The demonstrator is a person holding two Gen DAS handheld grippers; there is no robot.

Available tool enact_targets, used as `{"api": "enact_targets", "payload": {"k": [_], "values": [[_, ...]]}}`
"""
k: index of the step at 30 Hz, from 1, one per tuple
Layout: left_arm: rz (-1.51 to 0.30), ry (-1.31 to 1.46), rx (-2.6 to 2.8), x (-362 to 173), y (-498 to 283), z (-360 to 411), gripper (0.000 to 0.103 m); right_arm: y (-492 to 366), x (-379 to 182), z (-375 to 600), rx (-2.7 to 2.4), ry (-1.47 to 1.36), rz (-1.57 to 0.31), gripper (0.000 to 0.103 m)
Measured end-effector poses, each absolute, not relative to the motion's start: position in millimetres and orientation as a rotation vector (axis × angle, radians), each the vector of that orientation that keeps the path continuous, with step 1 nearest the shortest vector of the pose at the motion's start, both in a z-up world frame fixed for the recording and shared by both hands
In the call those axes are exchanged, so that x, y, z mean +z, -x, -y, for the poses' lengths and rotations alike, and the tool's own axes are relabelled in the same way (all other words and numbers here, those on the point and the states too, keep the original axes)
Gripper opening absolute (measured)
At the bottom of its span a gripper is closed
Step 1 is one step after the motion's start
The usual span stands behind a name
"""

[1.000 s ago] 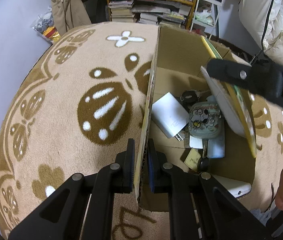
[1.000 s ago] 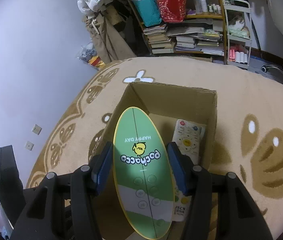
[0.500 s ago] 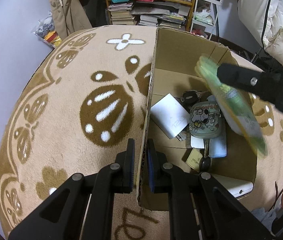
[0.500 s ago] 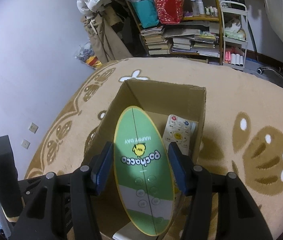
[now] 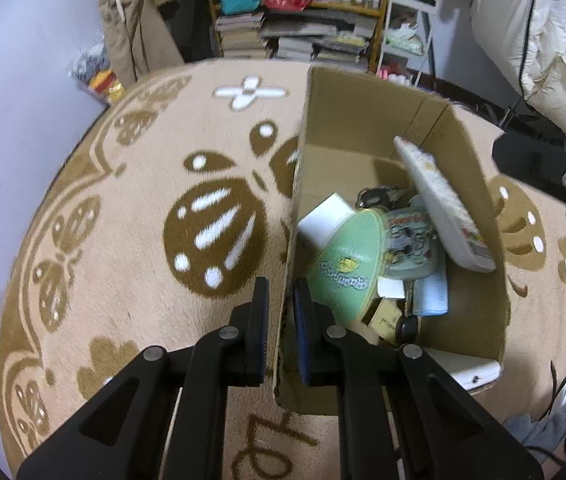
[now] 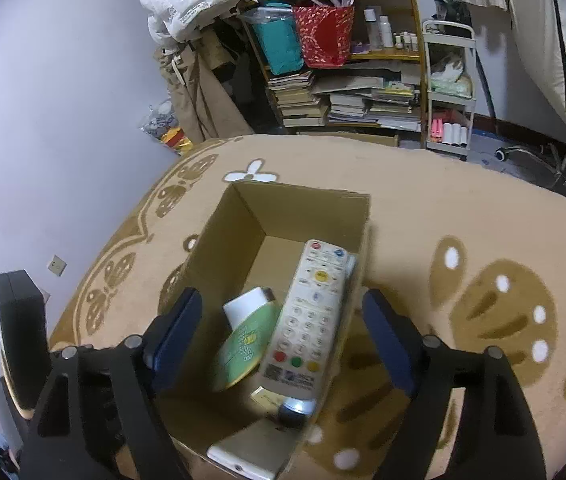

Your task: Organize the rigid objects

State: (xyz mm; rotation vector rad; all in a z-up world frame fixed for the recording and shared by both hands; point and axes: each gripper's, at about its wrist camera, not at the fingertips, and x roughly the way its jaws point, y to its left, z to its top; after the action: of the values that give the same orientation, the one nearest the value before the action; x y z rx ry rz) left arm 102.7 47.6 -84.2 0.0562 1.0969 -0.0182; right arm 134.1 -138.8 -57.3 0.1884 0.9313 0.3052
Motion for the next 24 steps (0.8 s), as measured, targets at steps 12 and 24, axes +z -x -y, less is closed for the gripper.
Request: {"api": "enact_targets", "payload": {"k": [12, 24], "values": [[-1.025, -0.172, 0.025, -62.1, -93.0, -34.8, 0.020, -102.1, -33.6, 170.2, 0.170, -0.034, -0.848, 0.099], [-0.908, -0.269, 0.031, -32.9, -63.5, -9.3, 0.090, -57.6, -19.5, 212.3, 0.153, -0.044, -0.878, 0.103]]}}
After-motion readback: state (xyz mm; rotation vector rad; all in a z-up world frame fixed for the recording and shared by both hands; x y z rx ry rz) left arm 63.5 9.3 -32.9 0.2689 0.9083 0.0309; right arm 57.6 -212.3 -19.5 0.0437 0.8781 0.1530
